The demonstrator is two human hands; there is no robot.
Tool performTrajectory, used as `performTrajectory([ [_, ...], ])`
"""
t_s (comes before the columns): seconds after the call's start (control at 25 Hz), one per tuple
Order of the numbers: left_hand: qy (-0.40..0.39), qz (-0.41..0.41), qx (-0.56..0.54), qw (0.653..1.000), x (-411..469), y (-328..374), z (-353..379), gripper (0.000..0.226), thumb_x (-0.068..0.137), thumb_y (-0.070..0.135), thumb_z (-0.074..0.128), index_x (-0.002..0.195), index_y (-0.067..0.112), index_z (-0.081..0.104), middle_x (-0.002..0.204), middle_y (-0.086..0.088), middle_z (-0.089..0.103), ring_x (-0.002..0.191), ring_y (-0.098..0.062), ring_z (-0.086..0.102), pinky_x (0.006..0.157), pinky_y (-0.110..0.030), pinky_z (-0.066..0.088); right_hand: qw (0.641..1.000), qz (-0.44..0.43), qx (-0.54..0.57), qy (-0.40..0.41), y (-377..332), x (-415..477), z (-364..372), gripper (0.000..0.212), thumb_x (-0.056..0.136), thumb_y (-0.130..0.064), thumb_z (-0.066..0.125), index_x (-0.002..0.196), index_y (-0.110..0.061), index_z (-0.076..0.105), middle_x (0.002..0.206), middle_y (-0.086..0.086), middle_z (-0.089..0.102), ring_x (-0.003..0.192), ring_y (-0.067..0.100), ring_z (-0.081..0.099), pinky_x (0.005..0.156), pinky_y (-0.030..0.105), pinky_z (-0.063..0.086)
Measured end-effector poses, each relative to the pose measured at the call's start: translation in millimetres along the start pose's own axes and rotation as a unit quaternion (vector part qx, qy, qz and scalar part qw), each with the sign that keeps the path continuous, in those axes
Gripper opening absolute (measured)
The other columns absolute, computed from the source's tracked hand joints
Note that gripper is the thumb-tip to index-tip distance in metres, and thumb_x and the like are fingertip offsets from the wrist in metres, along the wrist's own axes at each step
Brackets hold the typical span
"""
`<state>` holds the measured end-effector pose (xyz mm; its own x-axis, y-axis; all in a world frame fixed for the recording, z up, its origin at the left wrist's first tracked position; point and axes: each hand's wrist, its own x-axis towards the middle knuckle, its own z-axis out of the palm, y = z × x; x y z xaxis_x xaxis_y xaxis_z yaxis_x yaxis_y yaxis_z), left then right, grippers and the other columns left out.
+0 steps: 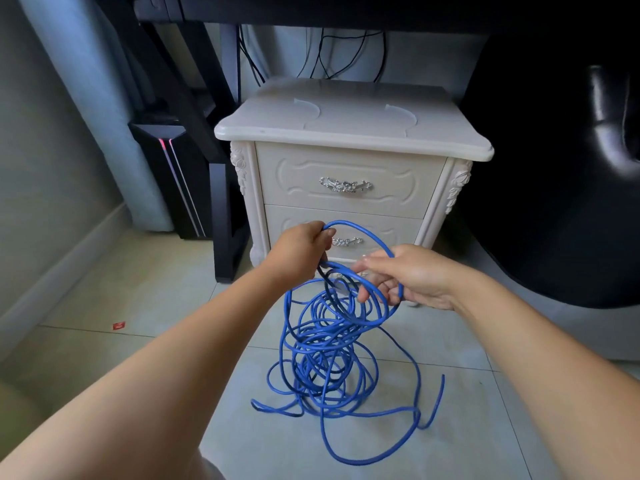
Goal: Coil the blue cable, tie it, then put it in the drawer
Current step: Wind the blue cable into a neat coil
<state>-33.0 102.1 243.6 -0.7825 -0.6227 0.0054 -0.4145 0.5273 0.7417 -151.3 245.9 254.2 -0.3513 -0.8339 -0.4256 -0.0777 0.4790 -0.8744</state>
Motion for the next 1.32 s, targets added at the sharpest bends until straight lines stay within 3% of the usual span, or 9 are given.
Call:
performTrajectory([
  [0.12,-0.025,-0.021,-0.028,0.999,-1.9,-2.2,-0.9,0.031,0.104,0.029,0.04,0.087,0.008,0.055,0.065,0.001,0.057,0.049,-0.011,0.046,0.041,-0.011,0.036,0.999,0.01,0.0,-0.033,6.1,1.3,-2.0,0.015,0.101,-0.015,0.051,0.097,-0.003,0.06,0.074,0.011,0.072,0.048,0.007,0.051,0.045,0.017,0.036],
  [0.28,0.022,-0.025,-0.073,0.997,-1.1,0.0,-2.0,0.025,0.102,0.025,0.046,0.091,0.009,0.062,0.078,-0.007,0.061,0.055,-0.015,0.056,0.045,-0.012,0.043,0.999,-0.013,-0.032,0.021,4.4,4.4,2.0,0.025,0.096,-0.036,0.058,0.086,-0.015,0.068,0.059,0.0,0.058,0.044,0.006,0.037,0.043,0.017,0.026],
  [0.48,0.162,0.089,-0.01,0.983,1.5,3.5,-11.3,0.014,0.094,0.019,0.06,0.099,0.015,0.073,0.094,-0.007,0.063,0.079,-0.022,0.066,0.079,-0.031,0.048,0.984,-0.019,-0.164,0.062,14.5,9.5,0.5,0.025,0.09,-0.04,0.066,0.086,-0.016,0.074,0.06,-0.006,0.058,0.049,0.004,0.043,0.05,0.018,0.033],
  [0.72,0.133,0.072,-0.082,0.985,-2.0,13.9,-13.9,0.02,0.094,0.034,0.062,0.087,0.019,0.073,0.062,-0.007,0.054,0.059,-0.017,0.051,0.065,-0.036,0.05,0.97,-0.107,0.017,0.216,-5.2,5.2,-11.4,0.028,0.095,-0.039,0.058,0.079,-0.019,0.068,0.066,-0.003,0.063,0.05,0.01,0.041,0.046,0.018,0.034],
  [0.84,0.112,0.014,-0.222,0.969,-1.3,19.8,-15.4,0.021,0.097,0.029,0.058,0.086,0.018,0.072,0.056,0.003,0.044,0.047,-0.005,0.042,0.052,-0.023,0.047,0.969,-0.144,0.088,0.182,-11.6,1.6,-18.3,0.021,0.089,-0.028,0.067,0.074,-0.013,0.064,0.051,-0.002,0.044,0.047,0.012,0.039,0.053,0.024,0.043],
  [1.04,0.074,0.013,-0.31,0.948,-3.2,27.2,-18.1,0.025,0.1,0.028,0.053,0.083,0.018,0.069,0.051,0.008,0.04,0.042,-0.004,0.035,0.048,-0.016,0.038,0.976,-0.123,0.068,0.165,0.6,4.1,-21.1,0.03,0.099,-0.027,0.053,0.074,-0.011,0.059,0.051,-0.001,0.04,0.051,0.016,0.041,0.059,0.027,0.045],
  [1.12,0.032,-0.007,-0.301,0.953,-5.0,22.8,-18.2,0.028,0.099,0.035,0.053,0.083,0.021,0.07,0.055,0.011,0.051,0.05,-0.004,0.045,0.057,-0.017,0.043,0.962,-0.164,0.126,0.177,-0.5,4.6,-21.9,0.03,0.101,-0.025,0.051,0.074,-0.012,0.057,0.049,-0.006,0.03,0.047,0.011,0.027,0.051,0.022,0.035],
  [1.2,-0.032,-0.04,-0.285,0.957,-6.4,13.7,-15.3,0.027,0.097,0.043,0.054,0.089,0.024,0.072,0.083,0.014,0.068,0.08,-0.003,0.06,0.076,-0.024,0.048,0.949,-0.184,0.2,0.159,-4.4,3.5,-22.0,0.029,0.101,-0.025,0.049,0.075,-0.012,0.055,0.046,-0.01,0.026,0.044,0.007,0.02,0.047,0.019,0.026],
  [1.32,-0.12,-0.093,-0.282,0.947,-7.6,-1.3,1.7,0.031,0.09,0.041,0.065,0.117,0.025,0.062,0.116,0.008,0.067,0.115,-0.008,0.057,0.091,-0.032,0.047,0.934,-0.198,0.265,0.134,-5.8,2.8,-20.8,0.029,0.101,-0.026,0.048,0.077,-0.012,0.053,0.045,-0.009,0.025,0.041,0.006,0.02,0.046,0.019,0.023],
])
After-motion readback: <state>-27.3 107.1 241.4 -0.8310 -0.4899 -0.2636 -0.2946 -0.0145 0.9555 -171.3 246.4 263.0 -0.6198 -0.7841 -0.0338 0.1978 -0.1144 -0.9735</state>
